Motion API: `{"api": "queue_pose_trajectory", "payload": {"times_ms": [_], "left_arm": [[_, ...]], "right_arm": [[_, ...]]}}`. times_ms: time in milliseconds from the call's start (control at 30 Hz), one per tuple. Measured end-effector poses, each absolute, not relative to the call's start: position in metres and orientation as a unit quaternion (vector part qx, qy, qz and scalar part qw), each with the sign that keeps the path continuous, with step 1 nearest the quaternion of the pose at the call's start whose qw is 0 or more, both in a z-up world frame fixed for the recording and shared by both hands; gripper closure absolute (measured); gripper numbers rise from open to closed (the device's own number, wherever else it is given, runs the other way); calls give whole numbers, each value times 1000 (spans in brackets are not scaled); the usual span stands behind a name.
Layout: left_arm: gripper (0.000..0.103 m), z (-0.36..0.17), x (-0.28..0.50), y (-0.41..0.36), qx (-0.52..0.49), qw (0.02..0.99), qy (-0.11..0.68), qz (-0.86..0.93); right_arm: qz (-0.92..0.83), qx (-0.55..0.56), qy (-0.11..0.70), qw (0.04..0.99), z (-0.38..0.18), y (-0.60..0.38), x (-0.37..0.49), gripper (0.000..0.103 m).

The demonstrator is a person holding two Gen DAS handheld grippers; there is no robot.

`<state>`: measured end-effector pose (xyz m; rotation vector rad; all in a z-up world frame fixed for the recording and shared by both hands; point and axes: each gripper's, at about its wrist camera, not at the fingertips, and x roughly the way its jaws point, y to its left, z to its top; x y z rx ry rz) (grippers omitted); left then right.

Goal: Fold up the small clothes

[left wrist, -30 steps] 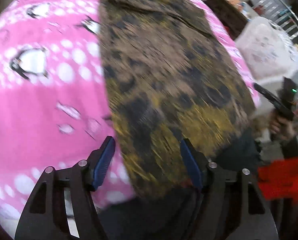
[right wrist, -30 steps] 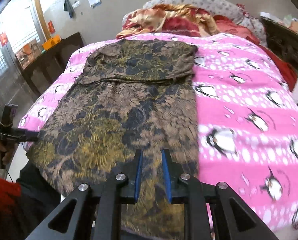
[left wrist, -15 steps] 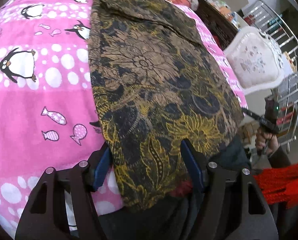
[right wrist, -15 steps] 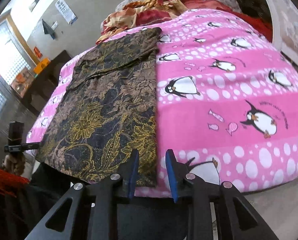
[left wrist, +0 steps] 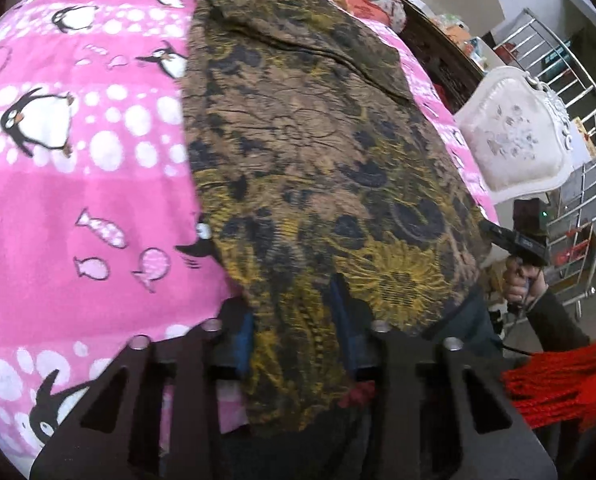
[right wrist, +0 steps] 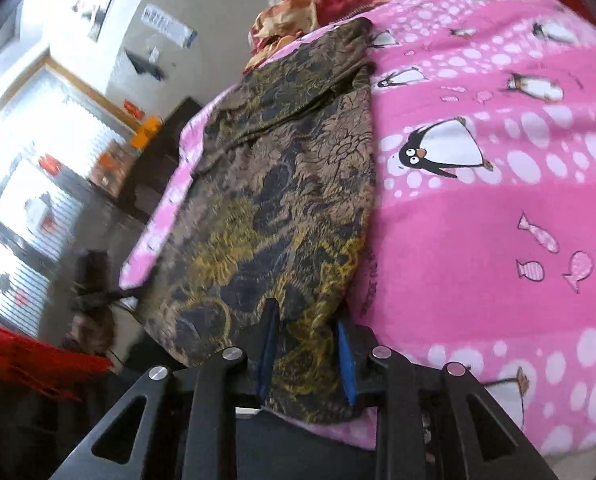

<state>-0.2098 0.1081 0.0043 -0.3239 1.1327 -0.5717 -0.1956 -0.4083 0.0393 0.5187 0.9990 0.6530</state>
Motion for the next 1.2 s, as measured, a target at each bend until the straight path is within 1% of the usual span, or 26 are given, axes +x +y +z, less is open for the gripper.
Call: {"api": "queue_pose_trajectory", "payload": {"times_ms": [167, 367, 400, 433, 467, 567, 700, 833, 1000, 1100, 1200], "left_arm": [[76, 2, -214, 111, -159, 794, 525, -262], [75, 0, -211, 118, -204, 788, 522, -253], [78, 0, -211, 121, -213, 790, 520, -247], [86, 2, -212, 124, -220, 794, 516, -235], [101, 4, -213, 127, -218, 801, 513, -217], [101, 20, -223, 134, -235, 815, 484, -214], [101, 54, -237, 141, -240, 831, 446, -232], [101, 79, -255, 150, -239, 837, 424, -249], [101, 92, -280, 164, -264, 831, 402, -279], [101, 96, -268, 162, -267, 839, 390, -271], [101, 96, -221, 159, -261, 853, 385, -238]], "right_arm": [[311, 211, 463, 803, 41, -407, -205, 79], [319, 220, 442, 809, 36, -402, -203, 80], [319, 221, 438, 811, 37, -403, -202, 91], [324, 226, 431, 811, 38, -405, -203, 99], [331, 231, 419, 813, 40, -406, -205, 99], [346, 251, 380, 820, 57, -413, -218, 100], [352, 286, 318, 833, 87, -426, -242, 100], [363, 289, 287, 838, 111, -427, -265, 100], [359, 293, 258, 848, 143, -439, -292, 100], [347, 286, 260, 854, 148, -441, -285, 100], [307, 292, 272, 864, 141, -445, -248, 100]]}}
